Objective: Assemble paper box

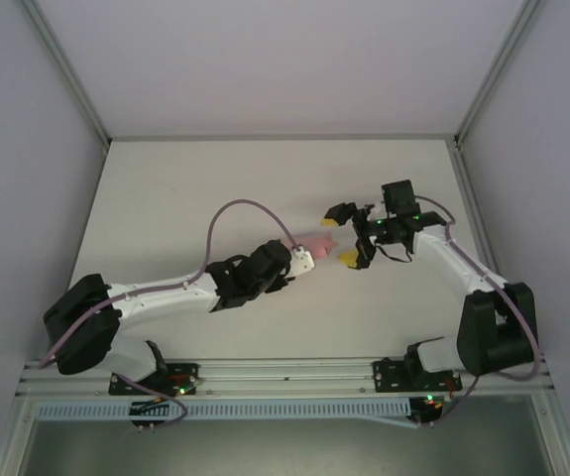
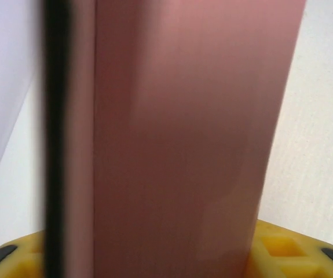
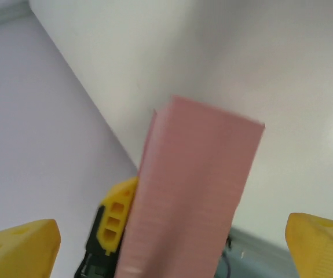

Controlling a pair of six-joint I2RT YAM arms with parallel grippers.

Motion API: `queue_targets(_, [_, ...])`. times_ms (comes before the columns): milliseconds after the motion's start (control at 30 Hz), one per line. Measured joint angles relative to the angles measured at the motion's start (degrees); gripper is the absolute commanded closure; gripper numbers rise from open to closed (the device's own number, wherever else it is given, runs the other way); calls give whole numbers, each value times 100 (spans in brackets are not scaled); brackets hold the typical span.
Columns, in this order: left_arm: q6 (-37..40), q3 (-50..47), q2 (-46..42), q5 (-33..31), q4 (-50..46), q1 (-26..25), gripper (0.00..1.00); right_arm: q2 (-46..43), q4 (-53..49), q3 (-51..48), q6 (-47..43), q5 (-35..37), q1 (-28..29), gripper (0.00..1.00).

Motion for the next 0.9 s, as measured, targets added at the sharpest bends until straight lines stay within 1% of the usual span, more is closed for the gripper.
queue_targets(100, [-46, 116, 13, 400, -409, 111, 53, -612, -175, 129, -603, 1346, -133, 0])
queue_targets(167, [-76, 299, 92, 684, -743, 201, 54, -1182, -186, 138, -1014, 2251, -162, 0])
queue_targets(200, [-90, 415, 160, 817, -914, 238, 54, -1460, -111, 107, -1167, 2531, -166, 0])
queue_targets(267, [-90, 686, 337, 1102, -1274, 315, 54, -2105, 385, -181, -1399, 2796, -190, 0])
queue_targets(367, [-83, 1047, 638, 1390, -1770, 385, 54, -2957, 1300, -966, -1506, 2802, -201, 0])
queue_targets(467, [0, 1462, 1043, 1611, -2293, 433, 53, -3152, 1611, -1320, -1810, 2553, -195, 1])
queue_targets(567, [168, 1923, 1362, 1768, -2747, 483, 52, -2951, 1596, -1340, -2258, 2155, -96, 7])
queue_targets(700, [391, 2162, 1510, 2046, -3021, 599, 51, -2640, 1263, -1338, -2894, 1797, 203, 13])
queue_targets(733, [442, 2186, 1510, 2138, -3071, 638, 49, -2583, 1134, -1340, -3080, 1794, 308, 15])
queue_targets(833, [575, 2243, 1530, 2334, -3259, 710, 45, -2527, 804, -1340, -3602, 1904, 643, 16])
queue_targets(900, [651, 2328, 1598, 2402, -3370, 719, 44, -2522, 706, -1340, -3897, 1930, 822, 17])
